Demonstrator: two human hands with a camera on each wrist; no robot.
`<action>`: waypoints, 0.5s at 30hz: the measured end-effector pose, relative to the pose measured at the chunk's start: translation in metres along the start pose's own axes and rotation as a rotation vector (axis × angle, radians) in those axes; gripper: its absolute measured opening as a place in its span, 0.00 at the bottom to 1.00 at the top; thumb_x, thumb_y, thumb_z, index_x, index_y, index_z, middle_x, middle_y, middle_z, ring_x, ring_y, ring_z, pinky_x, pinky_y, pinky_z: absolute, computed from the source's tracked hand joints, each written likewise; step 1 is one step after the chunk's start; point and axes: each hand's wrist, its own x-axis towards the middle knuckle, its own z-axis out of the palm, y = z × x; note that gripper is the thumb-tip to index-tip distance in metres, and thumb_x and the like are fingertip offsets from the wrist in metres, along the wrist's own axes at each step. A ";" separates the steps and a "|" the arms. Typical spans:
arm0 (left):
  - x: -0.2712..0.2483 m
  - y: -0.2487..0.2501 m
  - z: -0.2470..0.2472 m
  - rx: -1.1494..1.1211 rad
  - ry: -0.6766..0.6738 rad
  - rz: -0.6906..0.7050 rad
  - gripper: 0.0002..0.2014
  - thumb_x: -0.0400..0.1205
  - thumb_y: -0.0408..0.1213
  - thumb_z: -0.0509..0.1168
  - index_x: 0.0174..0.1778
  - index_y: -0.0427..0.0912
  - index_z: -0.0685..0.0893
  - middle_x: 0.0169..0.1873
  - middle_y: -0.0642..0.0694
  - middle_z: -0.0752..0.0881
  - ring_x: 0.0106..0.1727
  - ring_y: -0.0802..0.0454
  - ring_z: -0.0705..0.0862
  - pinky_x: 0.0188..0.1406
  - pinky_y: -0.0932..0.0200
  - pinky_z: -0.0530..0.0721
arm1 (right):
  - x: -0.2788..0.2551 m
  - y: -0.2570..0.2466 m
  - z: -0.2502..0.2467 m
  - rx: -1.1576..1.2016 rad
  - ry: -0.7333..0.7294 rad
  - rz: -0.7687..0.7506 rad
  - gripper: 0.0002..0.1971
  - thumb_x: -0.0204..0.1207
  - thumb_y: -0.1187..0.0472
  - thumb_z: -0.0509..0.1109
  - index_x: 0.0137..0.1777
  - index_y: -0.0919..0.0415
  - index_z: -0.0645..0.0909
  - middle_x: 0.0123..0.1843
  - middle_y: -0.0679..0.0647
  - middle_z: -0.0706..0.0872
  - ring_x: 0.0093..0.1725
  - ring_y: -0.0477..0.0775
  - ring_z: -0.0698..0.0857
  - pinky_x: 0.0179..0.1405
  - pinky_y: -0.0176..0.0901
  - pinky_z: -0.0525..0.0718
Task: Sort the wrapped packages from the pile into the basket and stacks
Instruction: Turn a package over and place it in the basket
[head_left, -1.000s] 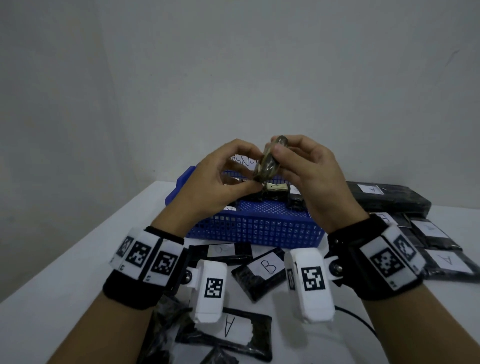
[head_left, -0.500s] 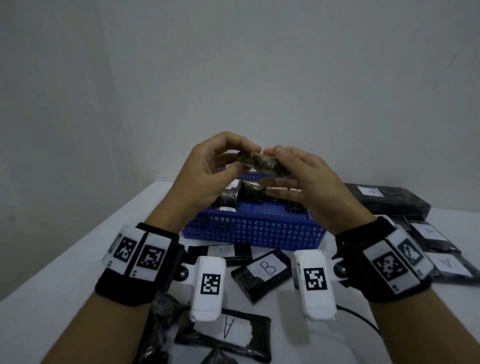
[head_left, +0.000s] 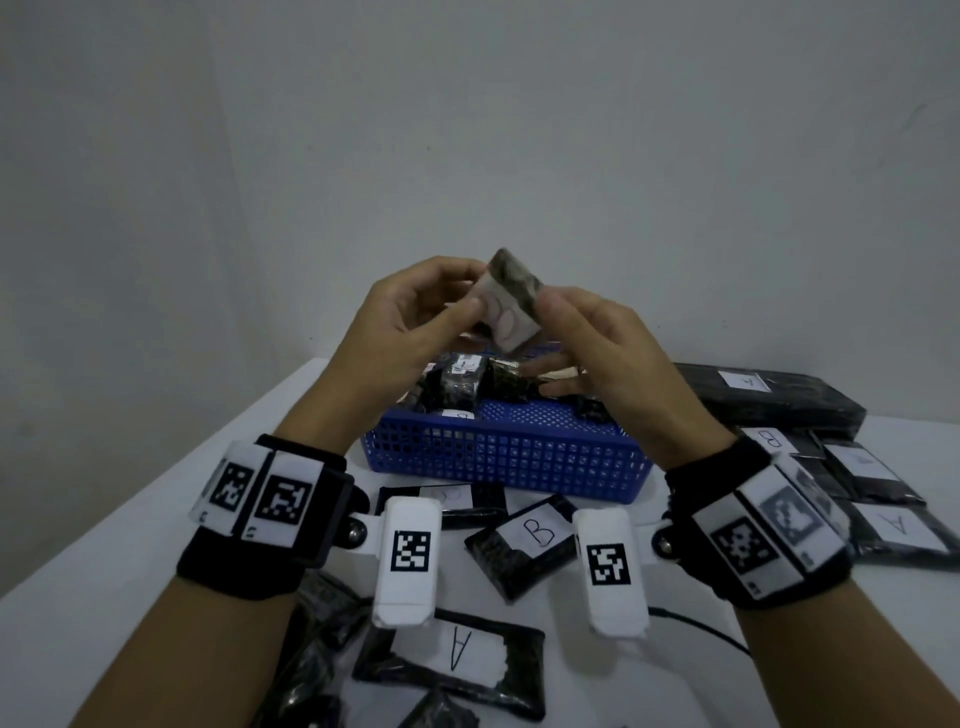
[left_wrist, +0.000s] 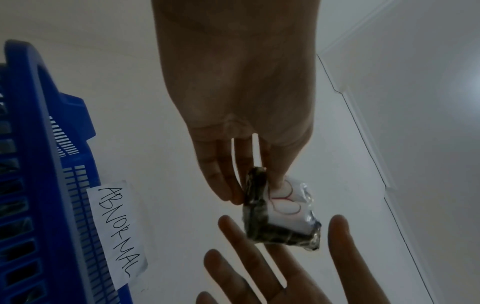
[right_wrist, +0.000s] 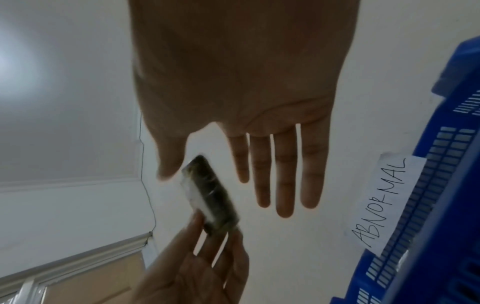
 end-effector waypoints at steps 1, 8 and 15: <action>0.000 -0.001 -0.001 0.021 0.001 -0.036 0.10 0.86 0.32 0.64 0.62 0.39 0.85 0.50 0.40 0.90 0.50 0.45 0.90 0.52 0.46 0.90 | -0.001 0.001 -0.002 0.002 -0.032 -0.030 0.31 0.76 0.42 0.71 0.79 0.50 0.75 0.62 0.51 0.90 0.52 0.51 0.93 0.56 0.51 0.91; -0.001 0.003 0.000 0.043 -0.062 -0.178 0.05 0.87 0.35 0.63 0.54 0.43 0.84 0.39 0.48 0.92 0.40 0.52 0.88 0.40 0.56 0.88 | 0.000 0.003 -0.007 -0.245 -0.011 -0.212 0.36 0.69 0.56 0.84 0.78 0.49 0.76 0.59 0.48 0.86 0.44 0.56 0.90 0.50 0.51 0.91; -0.005 0.005 0.001 -0.126 -0.122 -0.179 0.18 0.82 0.40 0.70 0.68 0.43 0.81 0.57 0.41 0.90 0.53 0.43 0.89 0.51 0.51 0.91 | 0.001 0.012 0.000 -0.196 0.140 -0.177 0.25 0.73 0.49 0.81 0.67 0.51 0.78 0.54 0.49 0.88 0.42 0.50 0.88 0.43 0.44 0.89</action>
